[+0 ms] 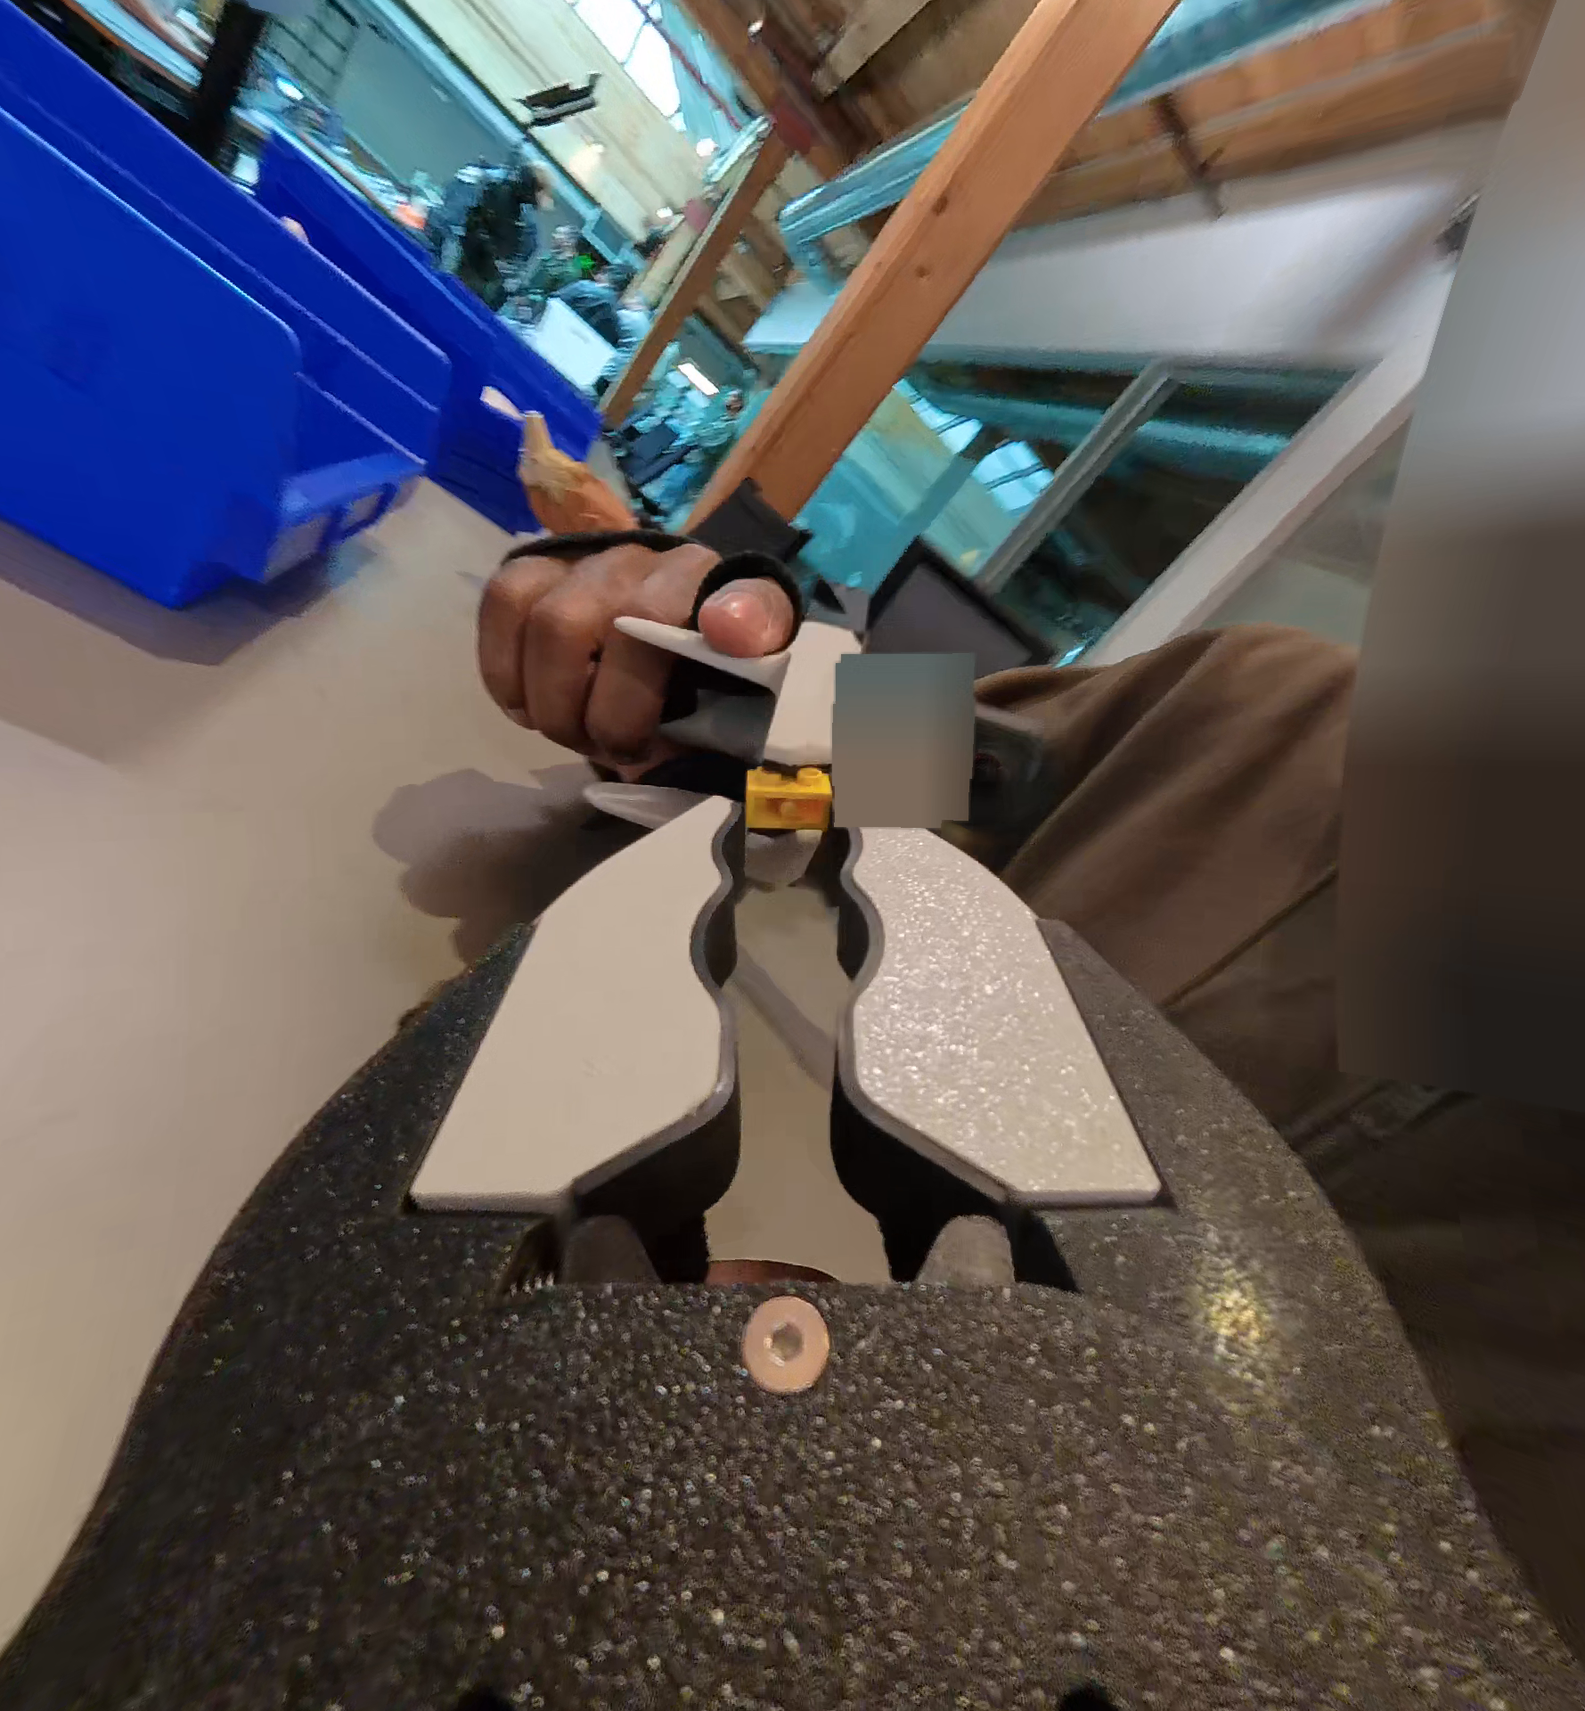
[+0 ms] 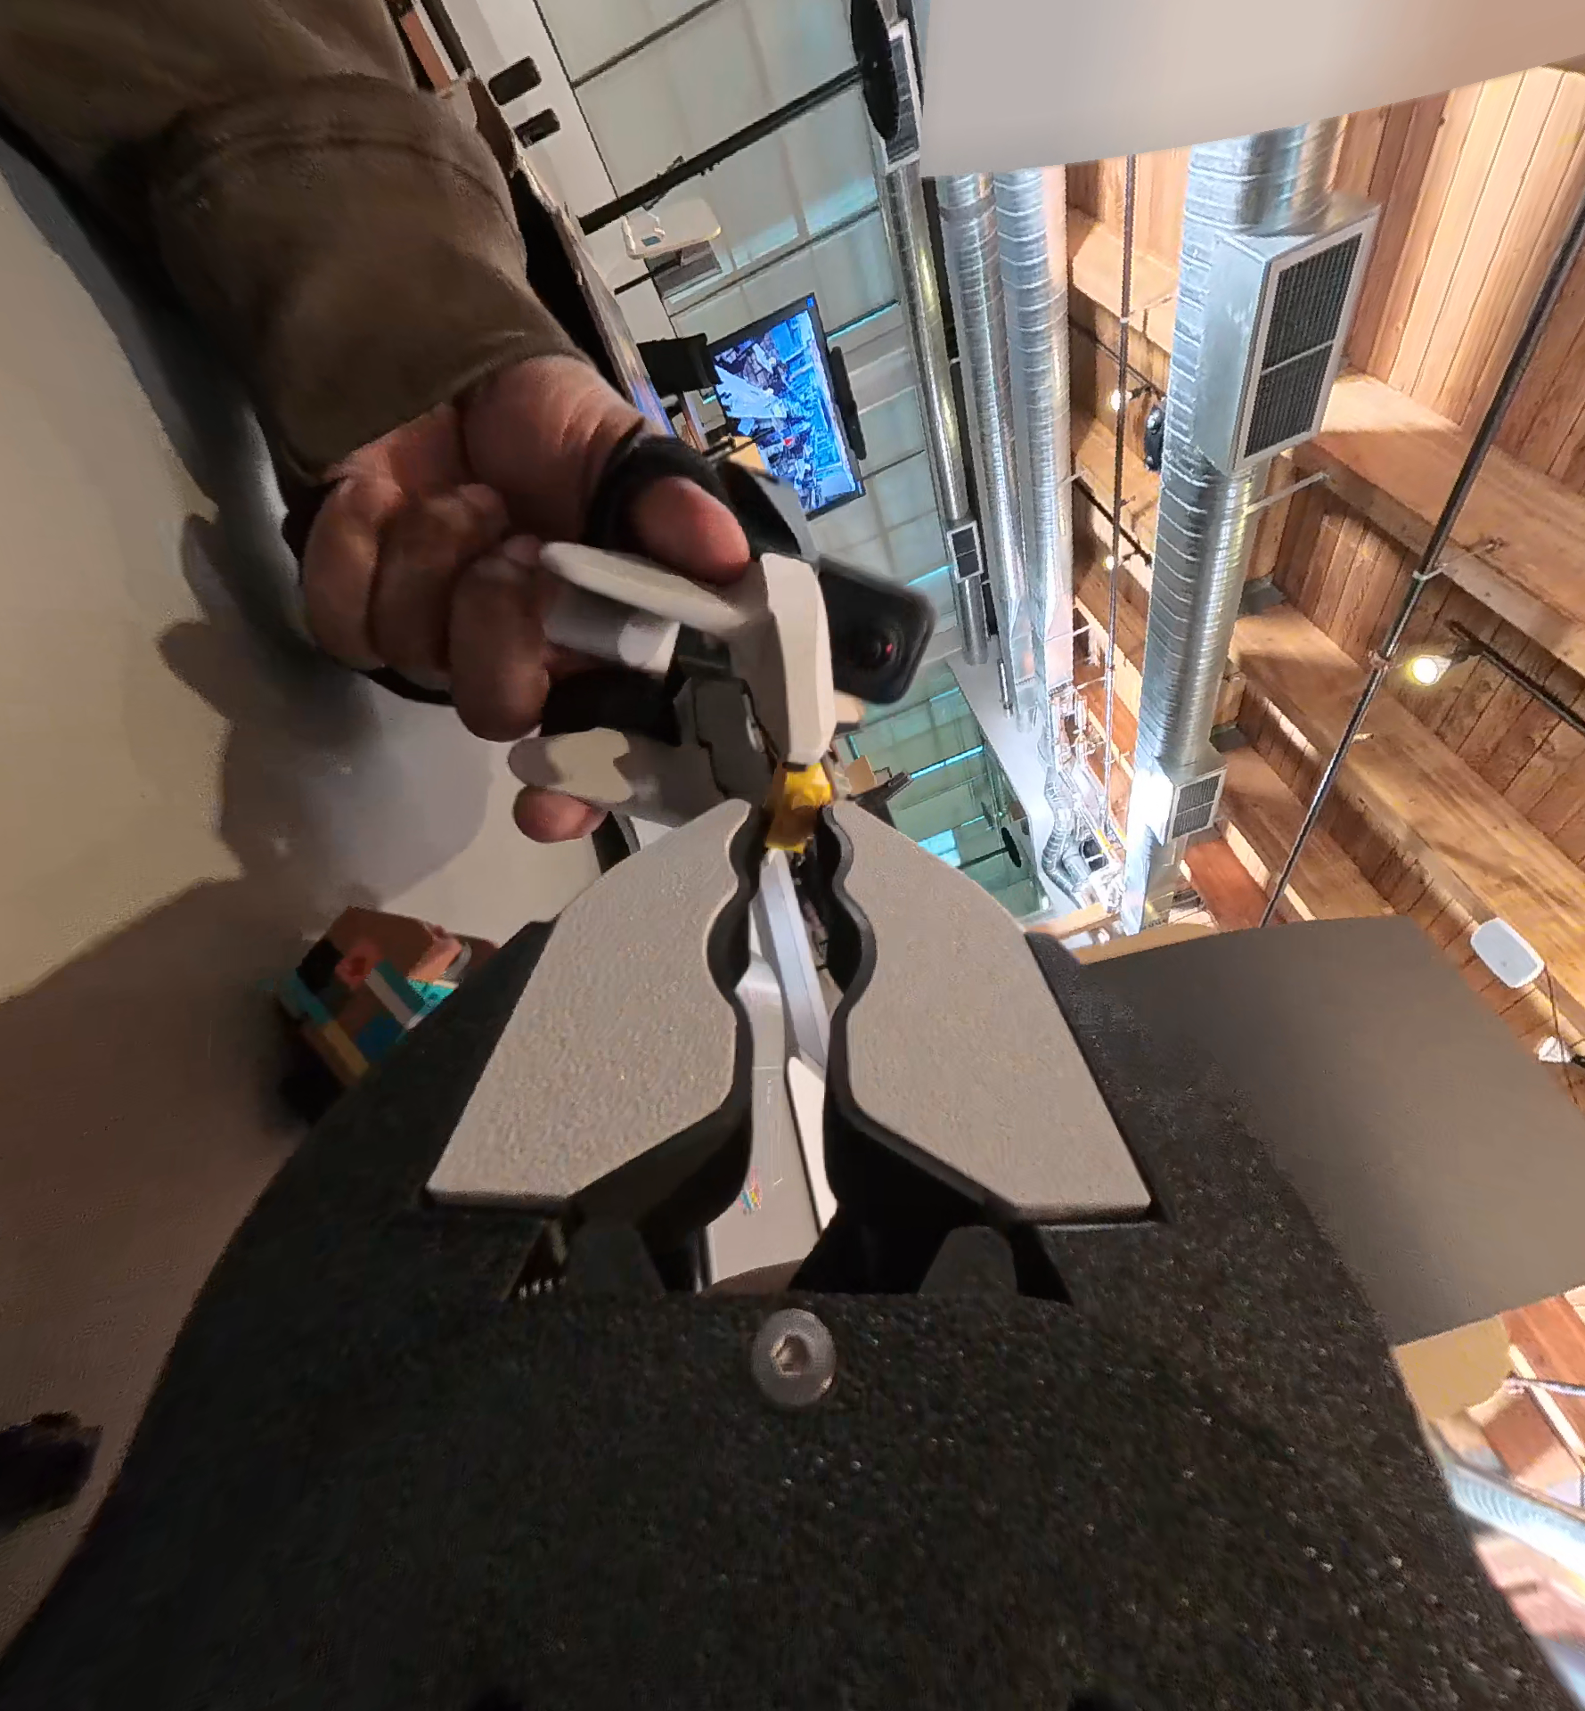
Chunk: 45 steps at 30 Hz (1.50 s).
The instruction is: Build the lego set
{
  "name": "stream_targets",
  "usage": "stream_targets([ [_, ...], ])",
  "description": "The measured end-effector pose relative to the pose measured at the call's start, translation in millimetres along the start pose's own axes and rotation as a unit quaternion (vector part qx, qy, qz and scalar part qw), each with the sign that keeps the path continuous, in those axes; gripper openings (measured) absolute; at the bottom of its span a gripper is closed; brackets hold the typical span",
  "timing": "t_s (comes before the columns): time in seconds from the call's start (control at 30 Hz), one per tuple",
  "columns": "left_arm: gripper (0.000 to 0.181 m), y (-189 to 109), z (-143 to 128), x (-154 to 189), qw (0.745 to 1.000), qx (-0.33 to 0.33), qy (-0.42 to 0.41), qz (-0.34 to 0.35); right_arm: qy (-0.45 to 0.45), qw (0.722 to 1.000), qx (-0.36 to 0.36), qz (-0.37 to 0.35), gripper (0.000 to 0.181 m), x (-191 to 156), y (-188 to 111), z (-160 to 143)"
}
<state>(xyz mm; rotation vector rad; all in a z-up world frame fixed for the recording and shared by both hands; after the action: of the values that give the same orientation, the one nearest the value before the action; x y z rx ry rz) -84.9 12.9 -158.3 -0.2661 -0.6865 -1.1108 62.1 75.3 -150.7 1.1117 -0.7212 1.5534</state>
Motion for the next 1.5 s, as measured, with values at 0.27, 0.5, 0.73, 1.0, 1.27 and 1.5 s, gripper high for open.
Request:
stream_targets([
  [0.27, 0.016, 0, 6, 13, 0.968, -0.076, 0.188, 0.149, 0.098, 0.994, -0.032, 0.048, 0.024, -3, -3, -12],
  [0.5, 0.017, -1, 1, 18, 0.875, -0.208, 0.351, 0.259, 0.307, 0.938, -0.05, 0.151, 0.023, 3, -2, -21],
  [0.73, 0.017, 9, -16, 18, 0.822, -0.298, 0.407, 0.264, 0.333, 0.917, -0.079, 0.205, 0.02, -5, 2, -23],
  [1.0, 0.017, 12, -20, 20, 0.808, -0.323, 0.421, 0.256, 0.323, 0.911, -0.076, 0.245, 0.014, -9, 3, -18],
  [1.27, 0.017, 13, -21, 21, 0.81, -0.322, 0.419, 0.255, 0.315, 0.91, -0.078, 0.258, 0.017, -9, 2, -15],
  [1.5, 0.017, 14, -23, 20, 0.808, -0.331, 0.418, 0.251, 0.307, 0.91, -0.091, 0.262, 0.02, -10, 3, -16],
])
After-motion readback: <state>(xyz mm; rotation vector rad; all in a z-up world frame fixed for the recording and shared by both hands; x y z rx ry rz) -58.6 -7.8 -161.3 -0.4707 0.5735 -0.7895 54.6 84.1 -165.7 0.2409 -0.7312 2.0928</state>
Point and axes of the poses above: each gripper's, where its closed fingertips meet, y out along the fingers, z out of its top, x = y × z across the jaws, the point moved 9 cm from there along -y, back along the fingers, and after that the axes turned 1 degree about -z, right-handed, at the moved point
